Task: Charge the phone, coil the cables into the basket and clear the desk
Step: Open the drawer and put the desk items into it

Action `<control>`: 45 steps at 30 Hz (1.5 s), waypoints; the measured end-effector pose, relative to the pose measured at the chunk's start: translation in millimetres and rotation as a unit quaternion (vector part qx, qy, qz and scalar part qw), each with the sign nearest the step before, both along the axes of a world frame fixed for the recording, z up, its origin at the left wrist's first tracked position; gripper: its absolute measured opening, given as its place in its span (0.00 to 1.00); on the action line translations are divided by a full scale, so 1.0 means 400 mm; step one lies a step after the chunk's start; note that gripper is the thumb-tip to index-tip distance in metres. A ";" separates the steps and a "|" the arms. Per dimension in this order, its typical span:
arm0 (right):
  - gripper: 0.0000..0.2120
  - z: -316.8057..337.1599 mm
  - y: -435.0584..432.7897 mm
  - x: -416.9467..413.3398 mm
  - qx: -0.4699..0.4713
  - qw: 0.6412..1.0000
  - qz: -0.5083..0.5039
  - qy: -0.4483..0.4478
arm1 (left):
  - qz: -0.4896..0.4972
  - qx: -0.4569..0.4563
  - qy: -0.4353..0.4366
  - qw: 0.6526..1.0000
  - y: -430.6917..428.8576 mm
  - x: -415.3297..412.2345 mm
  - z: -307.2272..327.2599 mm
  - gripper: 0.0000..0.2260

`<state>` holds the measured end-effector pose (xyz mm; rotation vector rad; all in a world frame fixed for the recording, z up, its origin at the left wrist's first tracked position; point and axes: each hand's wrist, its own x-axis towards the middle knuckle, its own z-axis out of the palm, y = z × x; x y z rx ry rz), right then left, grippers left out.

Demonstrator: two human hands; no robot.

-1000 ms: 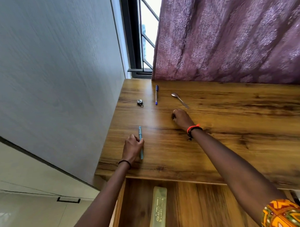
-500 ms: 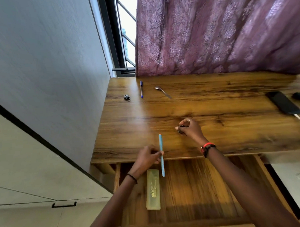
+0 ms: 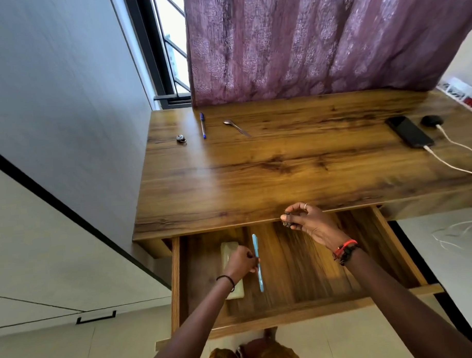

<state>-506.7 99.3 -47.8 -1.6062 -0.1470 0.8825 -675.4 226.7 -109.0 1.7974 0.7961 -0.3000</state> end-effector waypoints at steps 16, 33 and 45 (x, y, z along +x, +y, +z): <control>0.08 -0.109 -0.084 -0.089 -0.124 0.991 0.046 0.026 | -0.048 0.155 0.030 0.986 -0.050 0.043 -0.031 0.11; 0.11 -0.167 -0.043 -0.101 -0.309 0.933 0.099 -0.156 | -0.064 0.074 -0.045 0.994 0.092 0.091 0.155 0.07; 0.02 0.079 0.067 0.116 -0.250 0.931 0.242 -0.110 | 0.075 0.163 -0.133 0.975 0.373 0.287 0.296 0.06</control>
